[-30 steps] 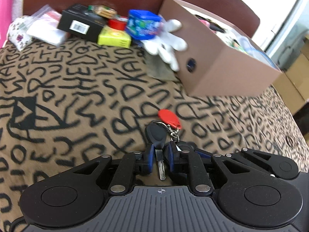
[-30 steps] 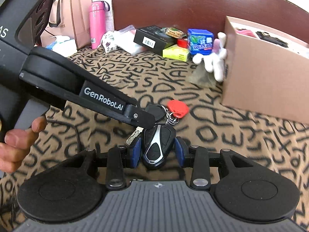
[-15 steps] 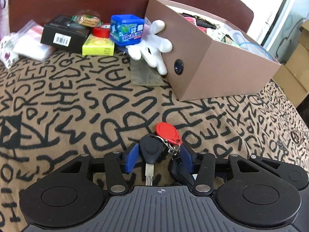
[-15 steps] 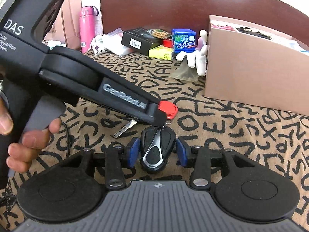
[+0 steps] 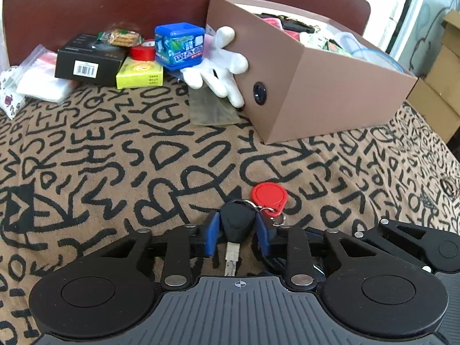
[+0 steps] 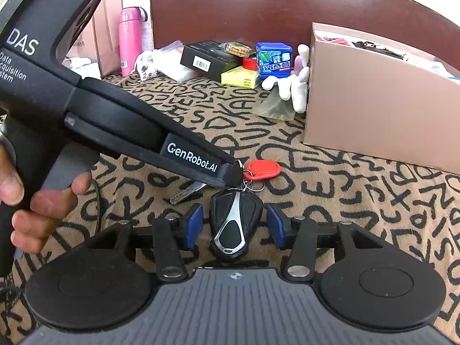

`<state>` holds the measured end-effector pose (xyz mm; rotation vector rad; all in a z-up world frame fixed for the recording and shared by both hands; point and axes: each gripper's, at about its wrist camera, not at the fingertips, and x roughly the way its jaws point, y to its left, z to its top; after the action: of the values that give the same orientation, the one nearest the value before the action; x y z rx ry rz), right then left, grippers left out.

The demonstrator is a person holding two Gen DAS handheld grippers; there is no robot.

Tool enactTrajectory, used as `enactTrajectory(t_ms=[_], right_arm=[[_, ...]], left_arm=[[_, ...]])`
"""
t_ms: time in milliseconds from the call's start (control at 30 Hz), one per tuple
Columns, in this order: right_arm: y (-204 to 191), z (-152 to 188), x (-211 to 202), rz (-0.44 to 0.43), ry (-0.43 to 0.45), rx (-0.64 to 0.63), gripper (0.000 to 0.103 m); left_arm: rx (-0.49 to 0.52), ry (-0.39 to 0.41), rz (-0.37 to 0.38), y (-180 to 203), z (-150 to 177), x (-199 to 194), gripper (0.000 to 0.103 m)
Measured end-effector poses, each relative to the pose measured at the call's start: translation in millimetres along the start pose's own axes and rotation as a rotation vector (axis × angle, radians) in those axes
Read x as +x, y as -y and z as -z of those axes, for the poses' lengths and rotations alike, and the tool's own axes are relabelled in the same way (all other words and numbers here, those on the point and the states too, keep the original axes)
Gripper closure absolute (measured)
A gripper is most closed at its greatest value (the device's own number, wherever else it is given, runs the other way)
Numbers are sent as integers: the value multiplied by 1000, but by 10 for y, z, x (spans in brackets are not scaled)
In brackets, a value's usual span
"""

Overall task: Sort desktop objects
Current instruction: 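Lift the car key with both grippers and carry it toward the brown box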

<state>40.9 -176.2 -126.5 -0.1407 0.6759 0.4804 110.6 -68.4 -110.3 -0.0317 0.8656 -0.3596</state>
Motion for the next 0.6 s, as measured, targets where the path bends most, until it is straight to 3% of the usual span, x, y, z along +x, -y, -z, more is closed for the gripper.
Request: enactTrajectory(t_ms=[33,300,600], right_arm=[[-2,-14,6,0,-3,3,57],[31,-77,-166,-43,24,54,58],[45,-348,-558,-25,151,8,58]], left_arm=[[0,0,-3,14,4,-2,78],[-50,30,35,52,-9,-190,79],[-29,165,55,199,-268,-622,79]])
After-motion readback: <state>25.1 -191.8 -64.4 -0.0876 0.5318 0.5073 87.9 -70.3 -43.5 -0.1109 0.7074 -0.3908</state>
